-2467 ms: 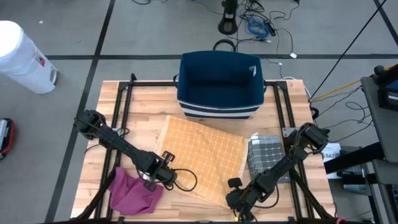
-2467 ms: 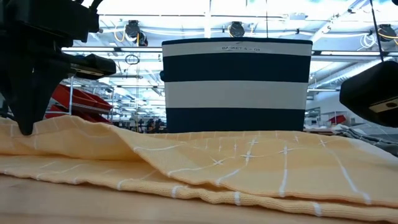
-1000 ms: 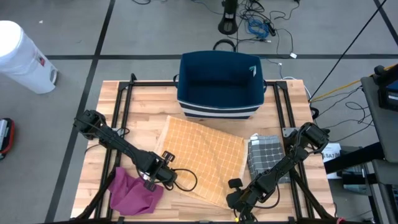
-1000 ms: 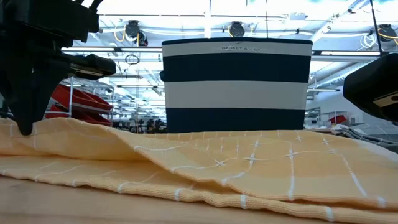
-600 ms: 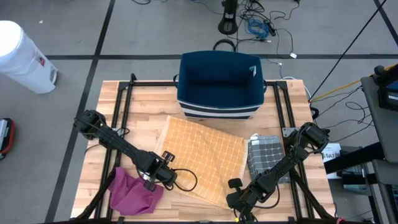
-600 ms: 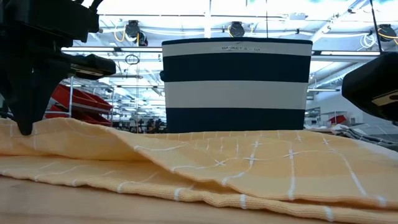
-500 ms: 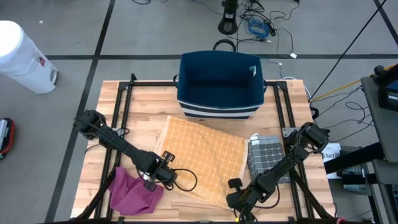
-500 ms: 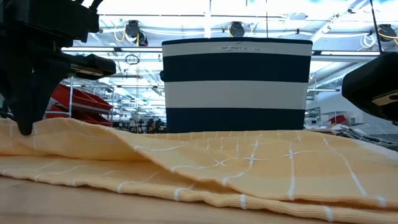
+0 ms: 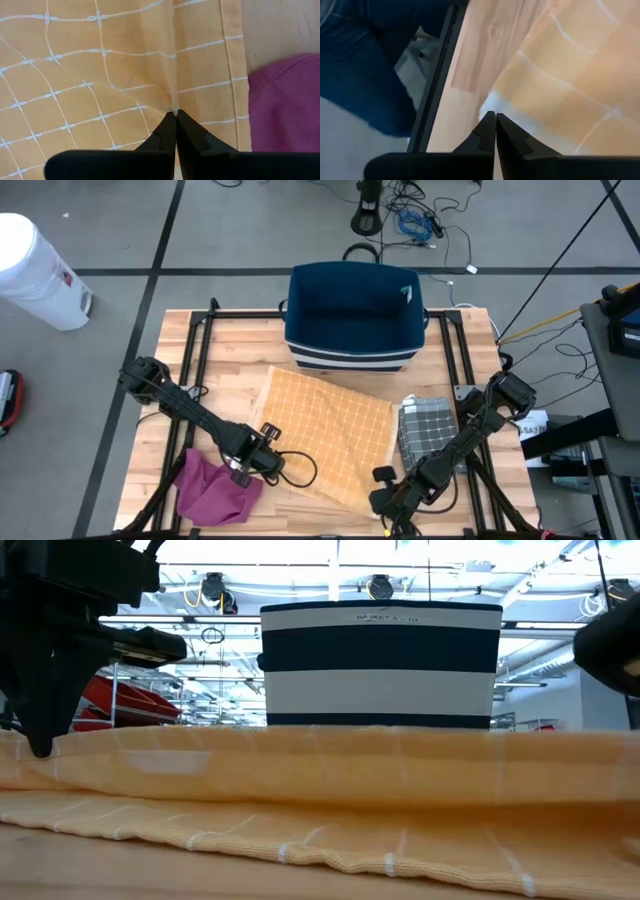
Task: Fold towel
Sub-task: Fold the orange patterned towel
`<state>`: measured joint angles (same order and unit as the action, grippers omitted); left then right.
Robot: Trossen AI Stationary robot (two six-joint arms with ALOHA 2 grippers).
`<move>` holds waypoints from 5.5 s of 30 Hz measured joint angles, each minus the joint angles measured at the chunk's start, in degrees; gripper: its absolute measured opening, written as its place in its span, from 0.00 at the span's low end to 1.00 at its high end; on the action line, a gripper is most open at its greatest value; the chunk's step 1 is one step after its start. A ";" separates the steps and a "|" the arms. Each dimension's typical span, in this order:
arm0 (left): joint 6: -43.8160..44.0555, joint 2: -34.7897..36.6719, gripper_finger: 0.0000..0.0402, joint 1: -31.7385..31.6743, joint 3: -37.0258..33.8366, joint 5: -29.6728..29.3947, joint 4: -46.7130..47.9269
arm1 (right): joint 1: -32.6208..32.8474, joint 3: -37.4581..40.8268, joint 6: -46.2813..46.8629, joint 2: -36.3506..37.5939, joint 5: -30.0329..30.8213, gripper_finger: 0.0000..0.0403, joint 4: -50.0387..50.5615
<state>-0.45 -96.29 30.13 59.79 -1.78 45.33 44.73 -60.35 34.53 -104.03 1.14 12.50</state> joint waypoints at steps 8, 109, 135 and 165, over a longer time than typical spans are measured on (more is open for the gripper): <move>-0.04 -0.01 0.01 0.00 0.00 0.47 -0.04 | 0.17 0.02 0.60 -0.07 -1.38 0.00 -0.31; -1.31 -0.02 0.39 -26.88 -3.58 -8.69 -9.56 | -5.25 7.72 6.96 1.97 15.24 0.08 7.98; -8.76 -0.96 0.28 -36.39 -3.58 2.50 -6.46 | -3.76 13.42 1.85 1.75 15.29 0.08 -5.32; -11.06 -3.23 0.00 -35.58 -3.48 1.73 -7.48 | -3.34 13.64 -2.68 0.63 11.52 0.04 -10.91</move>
<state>-11.51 -99.53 -5.45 56.31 -0.05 37.85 41.39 -46.71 31.86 -103.39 12.66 1.59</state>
